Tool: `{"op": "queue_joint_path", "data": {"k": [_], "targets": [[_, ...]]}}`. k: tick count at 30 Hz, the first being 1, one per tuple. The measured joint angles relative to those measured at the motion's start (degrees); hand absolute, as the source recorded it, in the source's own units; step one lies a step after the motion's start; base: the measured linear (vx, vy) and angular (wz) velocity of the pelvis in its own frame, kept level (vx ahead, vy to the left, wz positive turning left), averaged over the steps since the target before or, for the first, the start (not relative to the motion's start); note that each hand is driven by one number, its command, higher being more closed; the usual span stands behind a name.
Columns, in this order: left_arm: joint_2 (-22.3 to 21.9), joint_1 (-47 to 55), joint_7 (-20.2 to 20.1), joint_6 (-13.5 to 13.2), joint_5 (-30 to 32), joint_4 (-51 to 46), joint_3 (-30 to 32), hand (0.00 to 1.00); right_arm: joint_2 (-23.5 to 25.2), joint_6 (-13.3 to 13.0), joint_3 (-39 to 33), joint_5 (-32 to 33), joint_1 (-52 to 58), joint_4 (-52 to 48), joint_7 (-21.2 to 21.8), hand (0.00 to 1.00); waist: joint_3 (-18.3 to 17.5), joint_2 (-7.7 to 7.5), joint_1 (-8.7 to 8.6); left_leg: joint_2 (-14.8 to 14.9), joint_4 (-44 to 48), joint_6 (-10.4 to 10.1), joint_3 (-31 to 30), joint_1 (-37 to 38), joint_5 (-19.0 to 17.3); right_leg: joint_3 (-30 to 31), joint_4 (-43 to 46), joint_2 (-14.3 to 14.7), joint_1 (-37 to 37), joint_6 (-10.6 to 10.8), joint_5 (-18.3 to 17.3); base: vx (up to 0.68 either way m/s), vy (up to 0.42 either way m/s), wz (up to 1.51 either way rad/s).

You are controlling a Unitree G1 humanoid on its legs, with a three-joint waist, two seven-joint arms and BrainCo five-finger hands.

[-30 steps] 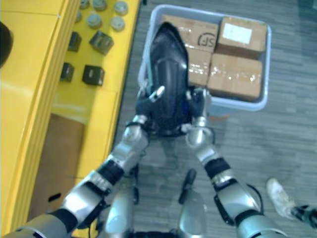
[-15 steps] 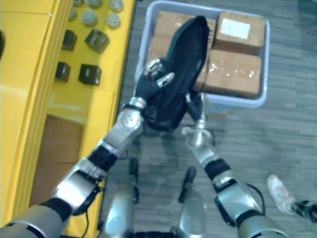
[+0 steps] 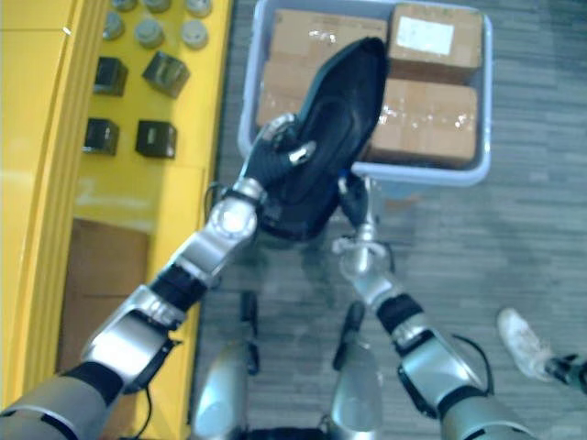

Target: Walk over and take plastic housings, then place them on the shelf

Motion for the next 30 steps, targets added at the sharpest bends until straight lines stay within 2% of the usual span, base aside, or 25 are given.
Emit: {"op": "queue_joint_path", "data": {"k": [1, 5, 8, 11, 13, 18, 21, 23, 25, 28, 30], "targets": [[0.2, 0.5, -0.1, 0.5, 0.0, 1.8, 0.0, 1.00, -1.0, 0.1, -0.2, 0.0, -2.4, 0.4, -1.6, 1.00, 0.0, 0.29, -0.17, 0.0, 0.4, 0.0, 0.0, -0.2, -0.1, 0.0, 0.1, 0.0, -0.1, 0.0, 0.0, 0.00, 0.000, 0.00], [0.2, 1.7, -1.3, 2.5, -0.1, 4.9, -0.7, 1.00, -2.3, -0.4, 0.0, -2.4, -8.3, 0.2, -2.0, 1.00, 0.0, 0.43, -0.28, 0.1, 1.0, -0.1, -0.1, -0.5, -0.2, 0.0, 0.2, 0.1, -0.2, 0.0, 0.0, 0.00, 0.000, 0.00], [0.2, 2.5, -1.8, 3.0, -0.8, 5.5, -1.8, 1.00, -3.2, -1.0, 0.1, -4.8, -10.6, -1.5, -1.7, 1.00, 0.0, 0.46, 0.15, 0.1, 1.5, 0.0, -0.2, -0.6, -0.5, 0.1, 0.2, 0.1, 0.0, 0.0, 0.0, 0.00, 0.000, 0.00], [0.1, 3.3, -5.6, 4.2, -3.5, 5.5, -2.8, 1.00, -3.4, -1.2, 0.0, -5.9, -11.2, -3.3, -1.7, 1.00, 0.0, 0.47, 0.47, 0.1, 2.3, 0.1, -0.4, -0.9, -0.9, 0.1, 0.2, 0.1, 0.1, 0.0, 0.0, 0.00, 0.000, 0.00], [-0.2, 3.3, -5.8, 5.0, -3.6, 5.5, -2.7, 1.00, -3.5, -1.3, 0.0, -6.6, -11.3, -3.3, -1.7, 1.00, 0.0, 0.47, 0.58, 0.0, 2.3, 0.1, -0.5, -0.9, -0.9, 0.0, 0.2, 0.1, 0.2, 0.0, 0.1, 0.00, 0.000, 0.00], [-0.5, 3.4, -4.7, 4.8, -3.7, 5.5, -2.7, 1.00, -3.6, -1.3, -0.2, -6.5, -11.3, -3.3, -1.6, 1.00, 0.0, 0.49, 0.70, 0.0, 2.4, 0.1, -0.8, -0.9, -0.9, -0.1, 0.2, 0.1, 0.4, 0.0, 0.1, 0.00, -0.001, 0.01], [-1.3, 3.5, -1.5, 2.4, -5.9, 5.5, -2.6, 1.00, -3.4, -1.3, -1.4, -6.3, -11.0, -3.5, -1.6, 1.00, 0.0, 0.51, 0.83, 0.0, 2.6, 0.1, -1.4, -1.2, -0.9, -0.4, 0.2, 0.2, 0.5, 0.0, 0.1, 0.01, -0.006, 0.06], [-2.5, 3.8, 0.1, 0.0, -8.0, 5.5, -1.9, 1.00, -3.3, -1.3, -2.6, -6.1, -10.4, -4.5, -1.7, 1.00, 0.0, 0.55, 1.07, 0.0, 3.3, 0.1, -1.6, -1.8, -1.1, -0.8, 0.1, 0.2, 0.5, 0.0, 0.1, 0.01, -0.002, 0.08], [-4.2, 5.1, 1.8, -3.6, -10.3, 5.4, -0.1, 1.00, -2.3, -1.4, -3.9, -6.1, -9.2, -5.3, -1.7, 1.00, 0.0, 0.55, 1.36, 0.1, 4.3, 0.1, -1.7, -1.6, -1.8, -1.0, -0.1, 0.3, 1.3, 0.0, 0.1, 0.00, 0.000, 0.00], [-5.0, 5.9, 2.6, -5.3, -10.8, 5.4, 0.9, 1.00, -1.4, -1.7, -4.5, -6.1, -8.7, -6.0, -1.8, 1.00, 0.0, 0.55, 1.48, 0.1, 4.3, 0.1, -1.7, -1.6, -1.9, -1.0, -0.1, 0.3, 1.5, 0.0, 0.1, 0.00, 0.000, 0.00], [-5.3, 6.6, 2.5, -6.6, -14.8, 5.4, 1.6, 1.00, -0.7, -1.7, -4.5, -6.1, -8.0, -7.1, -1.7, 1.00, 0.0, 0.55, 1.63, 0.2, 4.4, 0.1, -1.7, -1.6, -1.9, -1.0, -0.1, 0.4, 1.5, 0.0, 0.1, 0.00, 0.000, 0.00]]}}
